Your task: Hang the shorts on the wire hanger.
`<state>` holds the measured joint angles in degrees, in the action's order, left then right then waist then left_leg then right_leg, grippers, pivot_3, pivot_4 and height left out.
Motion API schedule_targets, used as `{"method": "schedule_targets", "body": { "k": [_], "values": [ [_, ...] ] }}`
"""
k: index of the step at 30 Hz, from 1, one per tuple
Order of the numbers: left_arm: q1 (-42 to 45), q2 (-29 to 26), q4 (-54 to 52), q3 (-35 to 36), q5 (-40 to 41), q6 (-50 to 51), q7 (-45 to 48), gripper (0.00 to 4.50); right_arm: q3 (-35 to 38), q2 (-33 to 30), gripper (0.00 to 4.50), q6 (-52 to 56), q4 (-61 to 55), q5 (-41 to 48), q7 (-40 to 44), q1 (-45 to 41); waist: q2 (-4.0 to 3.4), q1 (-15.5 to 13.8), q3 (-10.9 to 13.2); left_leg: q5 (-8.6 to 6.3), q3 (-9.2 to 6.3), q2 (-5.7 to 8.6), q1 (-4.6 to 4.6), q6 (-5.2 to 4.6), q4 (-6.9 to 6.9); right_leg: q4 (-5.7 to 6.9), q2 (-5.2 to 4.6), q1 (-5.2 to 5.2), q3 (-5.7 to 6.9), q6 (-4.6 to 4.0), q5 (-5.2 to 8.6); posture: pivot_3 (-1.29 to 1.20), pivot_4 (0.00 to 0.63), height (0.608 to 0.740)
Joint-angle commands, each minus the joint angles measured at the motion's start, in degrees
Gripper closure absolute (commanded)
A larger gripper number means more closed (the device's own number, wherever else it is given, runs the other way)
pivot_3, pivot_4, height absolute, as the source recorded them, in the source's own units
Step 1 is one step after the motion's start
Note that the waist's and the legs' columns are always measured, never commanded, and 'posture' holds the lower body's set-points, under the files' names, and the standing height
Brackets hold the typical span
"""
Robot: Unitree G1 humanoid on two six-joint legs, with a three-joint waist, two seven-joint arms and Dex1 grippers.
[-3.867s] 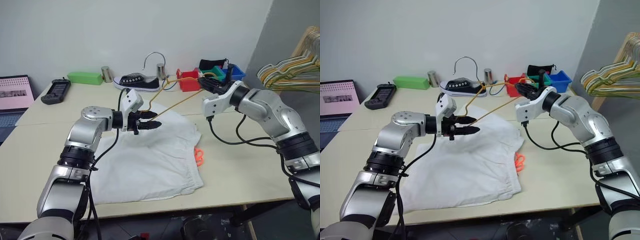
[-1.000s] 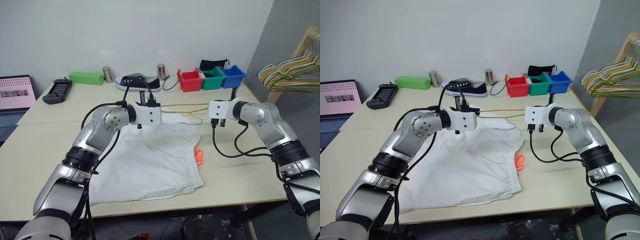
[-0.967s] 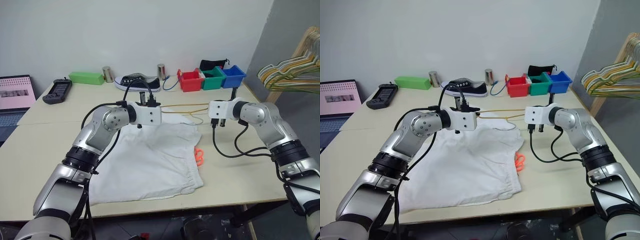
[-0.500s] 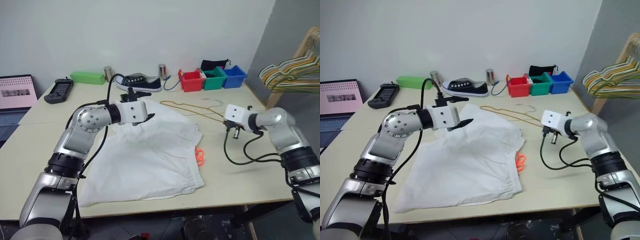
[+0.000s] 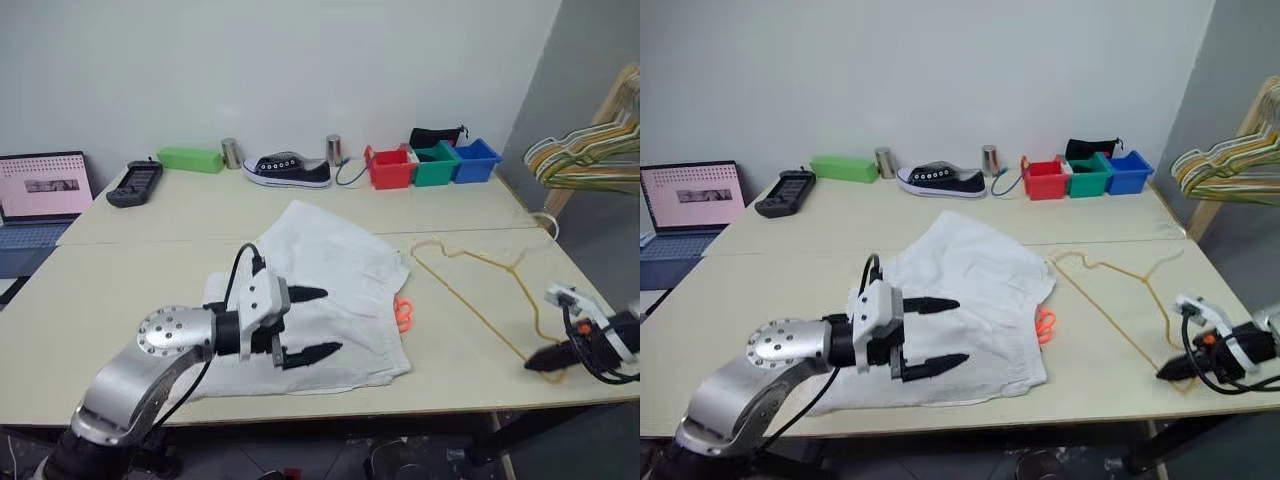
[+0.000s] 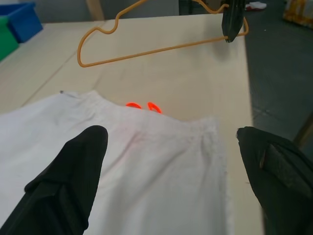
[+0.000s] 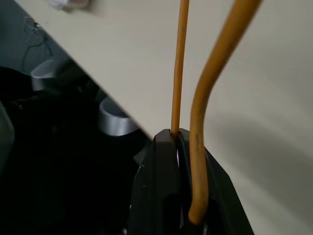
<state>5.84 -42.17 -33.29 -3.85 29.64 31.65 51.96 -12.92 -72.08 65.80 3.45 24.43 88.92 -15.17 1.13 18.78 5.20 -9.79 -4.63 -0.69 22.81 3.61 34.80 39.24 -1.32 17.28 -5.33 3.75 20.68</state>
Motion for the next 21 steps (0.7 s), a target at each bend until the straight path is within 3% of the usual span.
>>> {"method": "schedule_targets", "body": {
  "k": [1, 9, 16, 21],
  "values": [
    [-1.0, -1.1, -2.5, 3.2, 2.5, 2.2, -1.1, 0.01, 4.4, -2.7, 4.50, 7.9, -8.0, 9.3, 2.0, 6.4, -0.04, 0.1, 0.0, 0.00, 0.01, 0.01, 0.01, 0.00, 0.00, -0.11, -0.03, -0.05, -0.01, 0.01, 0.00, -0.22, 0.026, 0.740],
    [-3.0, -2.6, -3.6, 3.8, 3.0, 3.1, -0.2, 0.01, 11.1, 1.5, 4.50, 14.3, -17.0, 18.8, -6.7, 17.9, 0.36, -0.1, 0.1, -0.01, 0.17, 0.00, 0.09, -0.02, 0.02, -0.27, -0.33, 0.00, -0.20, 0.23, -0.08, -0.22, 0.039, 0.740],
    [-1.3, -2.5, -2.8, 2.7, 2.3, 3.1, 0.3, 0.01, 11.4, 7.1, 4.50, 17.7, -18.1, 22.2, -13.3, 15.8, 0.47, -1.2, 0.2, -0.06, 0.23, 0.01, 0.17, 0.02, 0.01, -0.32, -0.17, 0.08, -0.26, 0.21, -0.07, -0.23, 0.045, 0.740],
    [-0.6, -2.3, -2.5, 2.0, 2.0, 3.1, 0.2, 0.01, 9.7, 9.0, 4.50, 19.0, -15.5, 23.2, -15.1, 12.8, 0.37, -2.0, 0.2, -0.04, 0.26, 0.02, 0.73, -0.28, 0.01, -0.36, 0.01, 0.61, -0.33, 0.41, 0.00, -0.23, 0.050, 0.740]
  ]
}}
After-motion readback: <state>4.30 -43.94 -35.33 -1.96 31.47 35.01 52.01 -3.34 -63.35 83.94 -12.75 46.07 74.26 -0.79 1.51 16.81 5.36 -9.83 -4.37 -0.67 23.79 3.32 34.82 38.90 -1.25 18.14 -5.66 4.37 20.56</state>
